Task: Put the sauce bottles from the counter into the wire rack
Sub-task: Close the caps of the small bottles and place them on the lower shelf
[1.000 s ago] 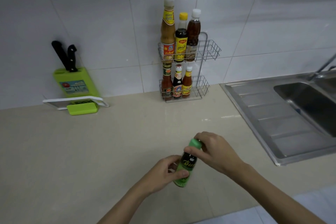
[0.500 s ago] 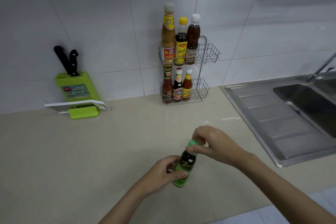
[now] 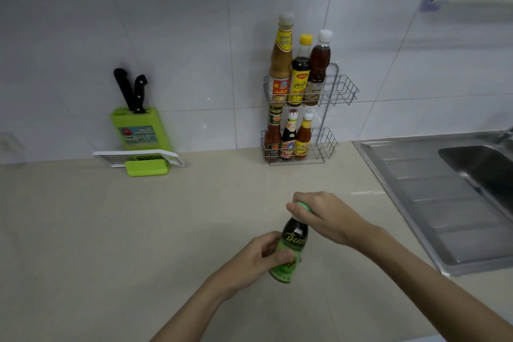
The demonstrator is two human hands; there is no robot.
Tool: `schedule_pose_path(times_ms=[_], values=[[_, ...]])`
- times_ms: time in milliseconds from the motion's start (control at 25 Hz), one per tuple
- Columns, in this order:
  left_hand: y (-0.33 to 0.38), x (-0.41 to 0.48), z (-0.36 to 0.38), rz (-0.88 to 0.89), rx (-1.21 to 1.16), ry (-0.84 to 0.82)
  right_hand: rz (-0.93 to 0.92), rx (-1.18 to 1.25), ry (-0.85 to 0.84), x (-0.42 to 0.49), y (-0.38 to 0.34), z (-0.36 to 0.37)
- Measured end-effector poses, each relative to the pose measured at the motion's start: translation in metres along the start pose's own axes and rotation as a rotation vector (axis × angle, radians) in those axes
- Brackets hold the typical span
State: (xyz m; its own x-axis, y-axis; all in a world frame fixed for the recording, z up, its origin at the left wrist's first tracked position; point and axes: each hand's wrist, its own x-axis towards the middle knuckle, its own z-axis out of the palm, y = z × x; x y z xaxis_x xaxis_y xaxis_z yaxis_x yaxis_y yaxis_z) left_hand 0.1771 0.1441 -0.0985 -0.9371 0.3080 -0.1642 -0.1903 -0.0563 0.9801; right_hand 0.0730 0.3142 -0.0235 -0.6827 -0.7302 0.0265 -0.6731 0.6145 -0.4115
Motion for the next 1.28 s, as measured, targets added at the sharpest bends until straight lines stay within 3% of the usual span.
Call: schedule_pose_path(times_ms=[120, 240, 400, 480, 560, 640, 760, 920, 1040, 1120, 1280], values=[[-0.003, 0.005, 0.002, -0.013, 0.042, 0.028, -0.069, -0.338, -0.029, 0.004, -0.004, 0.002], [-0.009, 0.009, 0.007, -0.001, 0.157, 0.107, 0.083, -0.484, -0.113, 0.005, -0.004, 0.008], [-0.017, 0.014, 0.016, -0.005, 0.255, 0.132, 0.046, -0.612, -0.208, 0.01, 0.008, 0.01], [-0.017, 0.018, 0.016, -0.025, 0.192, 0.128, 0.16, -0.333, -0.285, 0.008, 0.018, 0.007], [-0.011, 0.026, 0.007, -0.027, 0.031, 0.137, 0.359, 0.383, -0.257, 0.002, 0.026, 0.002], [-0.002, 0.037, -0.005, -0.033, -0.047, 0.132, 0.371, 0.864, -0.165, -0.003, 0.037, 0.003], [0.008, 0.058, -0.014, -0.032, 0.031, 0.209, 0.433, 1.042, 0.005, 0.004, 0.055, 0.021], [0.005, 0.091, -0.04, 0.079, 0.049, 0.751, 0.763, 1.262, 0.557, 0.035, 0.094, 0.039], [0.005, 0.119, -0.069, 0.064, -0.078, 0.834, 0.927, 1.512, 0.922, 0.056, 0.137, 0.034], [0.003, 0.136, -0.082, 0.031, -0.132, 0.811, 0.957, 1.528, 1.074, 0.072, 0.164, 0.024], [-0.004, 0.178, -0.12, -0.014, -0.182, 0.829, 0.913, 1.337, 1.19, 0.122, 0.203, 0.004]])
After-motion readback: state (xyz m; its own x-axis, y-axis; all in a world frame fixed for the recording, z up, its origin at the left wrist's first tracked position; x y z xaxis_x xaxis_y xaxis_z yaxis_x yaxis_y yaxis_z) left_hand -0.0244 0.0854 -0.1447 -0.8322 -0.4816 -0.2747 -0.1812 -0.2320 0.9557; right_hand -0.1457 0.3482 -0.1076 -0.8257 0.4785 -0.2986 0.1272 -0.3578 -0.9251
